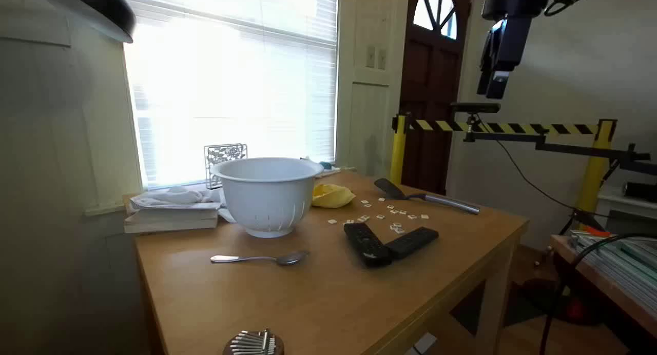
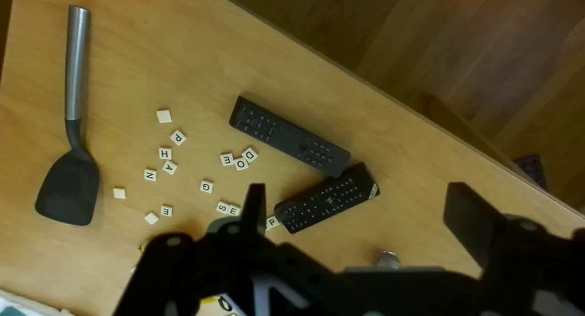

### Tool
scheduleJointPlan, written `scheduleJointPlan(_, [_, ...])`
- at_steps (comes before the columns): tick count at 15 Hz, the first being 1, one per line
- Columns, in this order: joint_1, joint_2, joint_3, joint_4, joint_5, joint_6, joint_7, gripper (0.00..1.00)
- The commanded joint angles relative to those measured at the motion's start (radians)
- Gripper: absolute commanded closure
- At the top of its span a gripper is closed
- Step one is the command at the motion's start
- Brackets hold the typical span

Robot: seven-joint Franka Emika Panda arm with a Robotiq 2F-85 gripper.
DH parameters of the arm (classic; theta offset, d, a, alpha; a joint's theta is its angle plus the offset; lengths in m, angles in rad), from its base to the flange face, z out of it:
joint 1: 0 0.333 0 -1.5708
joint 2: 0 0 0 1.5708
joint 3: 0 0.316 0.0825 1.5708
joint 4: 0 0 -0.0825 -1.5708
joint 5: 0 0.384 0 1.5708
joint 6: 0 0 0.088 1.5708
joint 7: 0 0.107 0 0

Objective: Press the top button of the remote on the right

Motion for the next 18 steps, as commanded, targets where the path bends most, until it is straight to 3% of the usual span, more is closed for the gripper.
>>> scheduleJointPlan(1, [0.007,0.000,-0.006,0.002,-0.004,-0.003,0.004,0.00])
scheduleJointPlan(9, [0.007,0.000,-0.006,0.002,-0.004,-0.003,0.004,0.00])
scheduleJointPlan(10, [-0.009,0.012,0.002,-0.013,-0.013,0.110,0.052,0.00])
scheduleJointPlan(13, [-0.062,0.085,-0.021,0.014,-0.009,0.238,0.122,0.00])
scheduleJointPlan(14, [-0.090,0.105,-0.035,0.008,-0.008,0.294,0.147,0.25])
scheduleJointPlan(16, [-0.152,0.151,-0.053,0.005,-0.022,0.362,0.187,0.34])
scheduleJointPlan(18, [-0.219,0.201,-0.066,-0.007,-0.042,0.416,0.220,0.50])
